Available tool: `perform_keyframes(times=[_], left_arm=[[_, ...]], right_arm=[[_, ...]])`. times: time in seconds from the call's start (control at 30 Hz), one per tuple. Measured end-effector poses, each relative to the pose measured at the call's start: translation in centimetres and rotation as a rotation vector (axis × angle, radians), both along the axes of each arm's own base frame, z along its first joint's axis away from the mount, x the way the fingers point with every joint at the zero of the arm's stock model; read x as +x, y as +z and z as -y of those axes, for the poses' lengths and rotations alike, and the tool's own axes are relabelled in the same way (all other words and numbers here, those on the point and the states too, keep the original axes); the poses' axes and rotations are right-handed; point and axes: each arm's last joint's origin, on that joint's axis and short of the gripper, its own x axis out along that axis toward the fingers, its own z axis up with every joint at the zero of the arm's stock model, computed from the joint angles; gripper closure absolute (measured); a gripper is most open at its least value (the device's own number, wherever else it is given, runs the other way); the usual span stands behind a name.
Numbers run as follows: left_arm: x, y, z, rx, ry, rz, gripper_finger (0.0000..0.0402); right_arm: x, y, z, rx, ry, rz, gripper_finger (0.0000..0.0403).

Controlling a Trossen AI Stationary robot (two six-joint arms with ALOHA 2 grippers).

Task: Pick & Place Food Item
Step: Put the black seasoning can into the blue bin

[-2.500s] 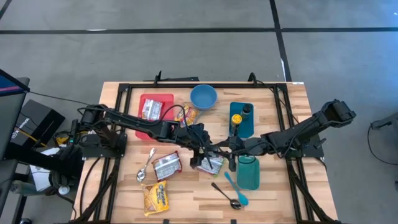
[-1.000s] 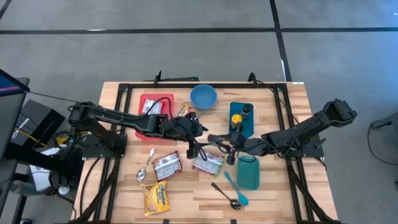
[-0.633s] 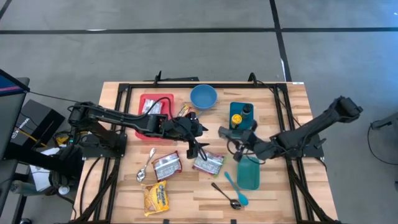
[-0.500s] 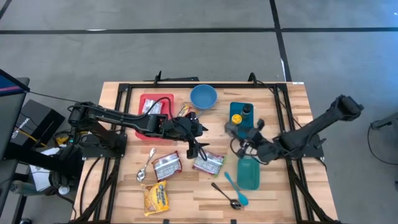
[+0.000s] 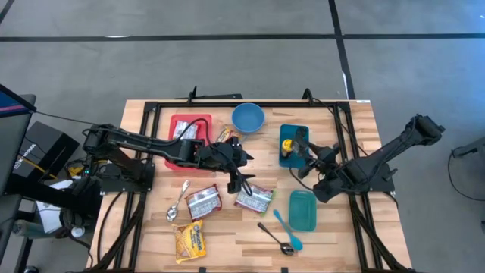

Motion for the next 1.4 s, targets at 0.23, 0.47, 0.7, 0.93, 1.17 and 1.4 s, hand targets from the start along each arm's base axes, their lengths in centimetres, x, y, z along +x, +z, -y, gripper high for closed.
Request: perform_keyframes(times=[0.23, 0.47, 0.7, 0.93, 1.17, 1.4], left_arm=[[0.0, 0.0, 0.0, 0.0, 0.0, 0.0, 0.012], [0.0, 0.1, 0.0, -0.001, 0.001, 0.008, 0.012], [0.0, 0.1, 0.0, 0.0, 0.001, 0.008, 0.012], [0.0, 0.1, 0.0, 0.001, 0.004, 0.008, 0.012], [0.1, 0.1, -0.6, 0.001, 0.02, 0.008, 0.012], [0.2, 0.0, -1.0, 0.001, 0.031, 0.006, 0.012]], right_arm=[[-0.3, -1.1, 0.8, 0.062, -0.083, 0.069, 0.0285], [0.6, -2.3, 1.6, 0.082, -0.152, 0.052, 0.0285], [0.8, -2.6, 1.8, 0.085, -0.176, 0.054, 0.0285], [0.8, -2.5, 1.9, 0.08, -0.182, 0.058, 0.0285], [0.5, -2.2, 2.4, 0.075, -0.201, 0.065, 0.0285], [0.4, -2.2, 2.4, 0.081, -0.198, 0.059, 0.0285]])
